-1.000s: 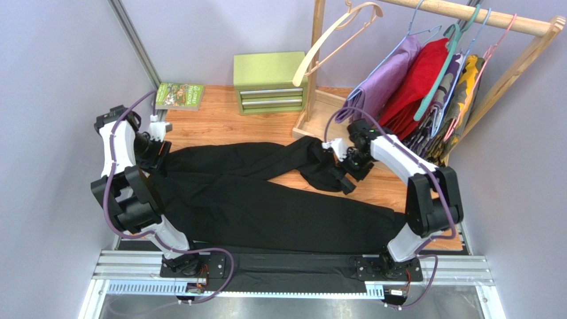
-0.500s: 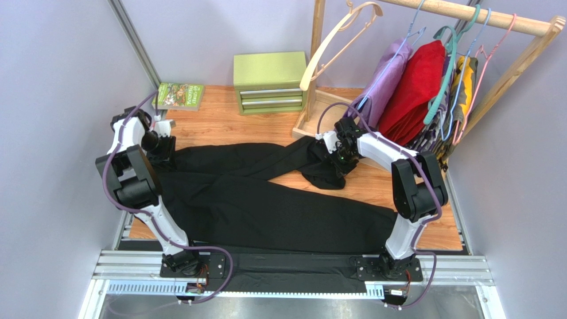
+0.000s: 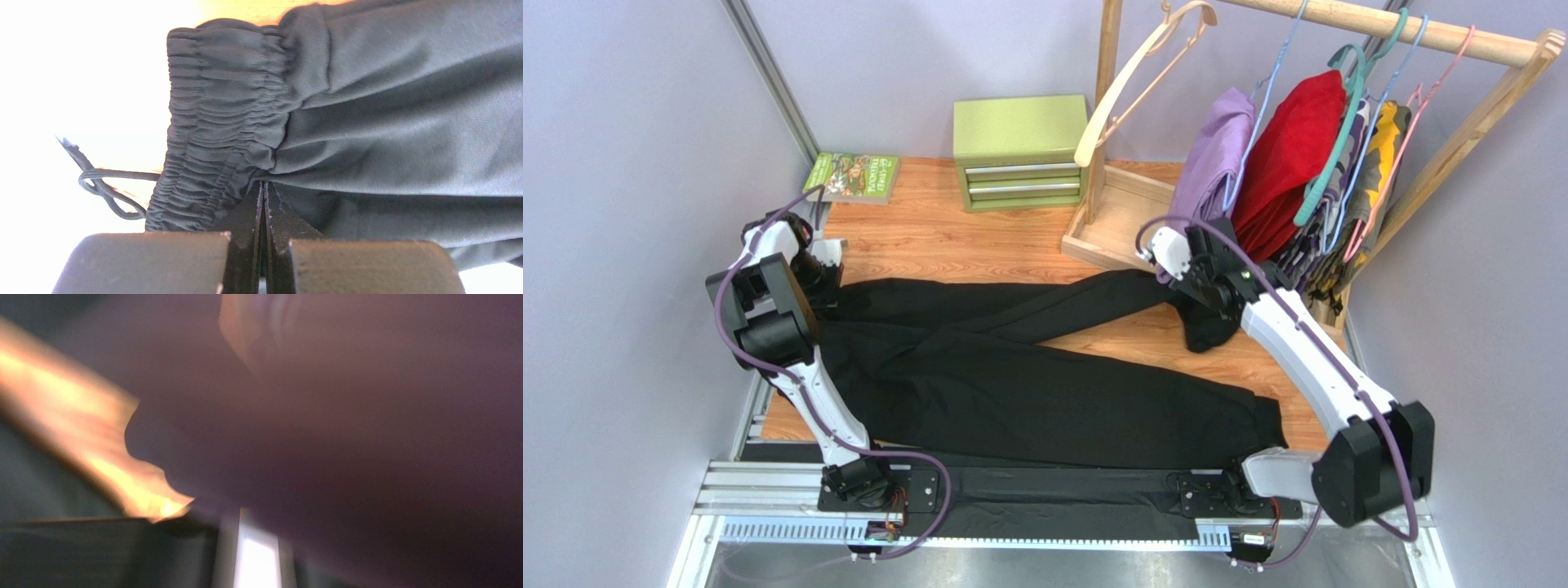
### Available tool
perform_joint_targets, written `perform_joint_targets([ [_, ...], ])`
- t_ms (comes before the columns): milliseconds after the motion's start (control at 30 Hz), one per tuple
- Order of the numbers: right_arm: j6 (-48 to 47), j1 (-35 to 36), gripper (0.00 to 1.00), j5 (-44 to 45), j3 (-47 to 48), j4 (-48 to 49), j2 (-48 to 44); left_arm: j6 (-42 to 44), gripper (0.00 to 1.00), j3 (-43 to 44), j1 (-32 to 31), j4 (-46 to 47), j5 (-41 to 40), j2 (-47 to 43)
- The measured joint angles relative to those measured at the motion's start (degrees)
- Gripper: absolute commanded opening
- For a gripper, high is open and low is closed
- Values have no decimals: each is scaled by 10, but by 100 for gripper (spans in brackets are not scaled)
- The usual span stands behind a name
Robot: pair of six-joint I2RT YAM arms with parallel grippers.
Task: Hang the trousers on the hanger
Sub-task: Fold the trousers
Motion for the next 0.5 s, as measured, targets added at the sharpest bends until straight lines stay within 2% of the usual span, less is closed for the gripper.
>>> perform_joint_targets([
  [33,-14,2,71,8,-26,-1,-3,1,0,-1,0,0,-3,0],
  [100,-30,6,80,11,-65,-26,2,4,0,-1,2,1,-11,0],
  [233,-37,4,82,-22,-72,-114,13,15,0,-1,7,2,-28,-3],
  [333,-37,-7,78,-73,-26,-169,17,26,0,-1,12,4,-43,-7],
  [500,-37,-34,78,-139,52,-196,52,45,0,7,23,3,-78,-10],
])
